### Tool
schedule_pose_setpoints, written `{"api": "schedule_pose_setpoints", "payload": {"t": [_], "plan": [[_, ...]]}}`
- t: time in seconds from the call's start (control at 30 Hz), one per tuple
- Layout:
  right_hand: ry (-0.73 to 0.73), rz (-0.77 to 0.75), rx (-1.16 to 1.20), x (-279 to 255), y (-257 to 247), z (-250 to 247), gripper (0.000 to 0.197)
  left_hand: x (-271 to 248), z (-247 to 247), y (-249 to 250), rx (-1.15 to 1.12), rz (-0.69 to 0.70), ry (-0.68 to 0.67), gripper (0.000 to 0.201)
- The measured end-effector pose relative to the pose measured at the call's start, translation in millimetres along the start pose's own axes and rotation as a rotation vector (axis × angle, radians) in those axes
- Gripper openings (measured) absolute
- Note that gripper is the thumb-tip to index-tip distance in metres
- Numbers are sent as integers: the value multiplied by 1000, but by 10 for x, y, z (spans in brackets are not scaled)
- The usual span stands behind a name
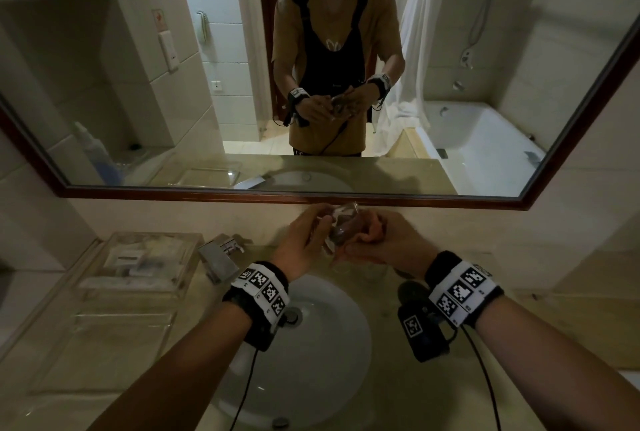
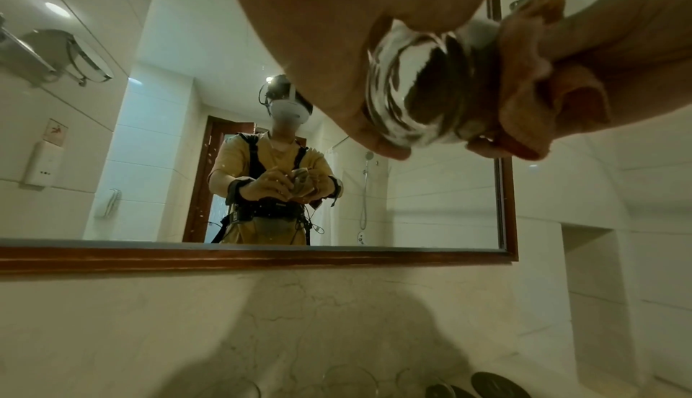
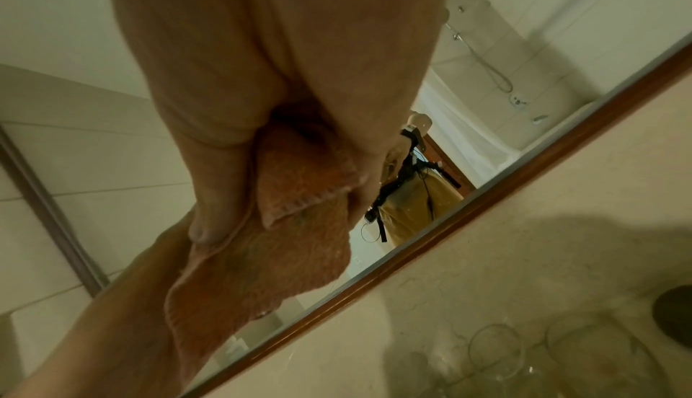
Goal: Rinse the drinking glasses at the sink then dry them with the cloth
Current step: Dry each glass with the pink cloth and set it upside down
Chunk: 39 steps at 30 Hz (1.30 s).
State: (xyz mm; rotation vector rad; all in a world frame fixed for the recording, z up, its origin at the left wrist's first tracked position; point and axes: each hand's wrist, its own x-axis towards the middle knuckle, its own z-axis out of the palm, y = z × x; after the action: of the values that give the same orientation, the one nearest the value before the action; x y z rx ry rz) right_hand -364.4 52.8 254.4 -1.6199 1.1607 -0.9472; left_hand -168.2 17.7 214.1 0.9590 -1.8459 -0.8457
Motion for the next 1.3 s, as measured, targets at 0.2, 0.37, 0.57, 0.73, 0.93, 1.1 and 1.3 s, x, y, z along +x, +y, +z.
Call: {"api": "schedule_pose_setpoints", "payload": {"t": [0.2, 0.37, 0.57, 0.73, 0.93, 1.1, 1.3], "plan": [[-142, -118, -551, 8, -170, -149, 30, 97, -312, 66, 262, 79, -337, 53], [-290, -148, -845, 58, -273, -221, 17, 322, -446, 266, 706, 460, -525, 46], [-279, -204, -755, 61, -294, -142, 13, 349, -416, 235, 582, 335, -579, 14], [-93, -270, -455, -11, -187, -96, 17, 220, -426, 67, 430, 187, -494, 15], [179, -332, -247, -12, 27, -18, 20, 122, -413, 117, 271, 10, -323, 38], [449, -327, -128, -54, 68, 30, 13, 112, -392, 159, 164, -109, -247, 37], [519, -312, -144, -103, -12, 56, 12, 93, -375, 187, 216, -77, -184, 41]]}}
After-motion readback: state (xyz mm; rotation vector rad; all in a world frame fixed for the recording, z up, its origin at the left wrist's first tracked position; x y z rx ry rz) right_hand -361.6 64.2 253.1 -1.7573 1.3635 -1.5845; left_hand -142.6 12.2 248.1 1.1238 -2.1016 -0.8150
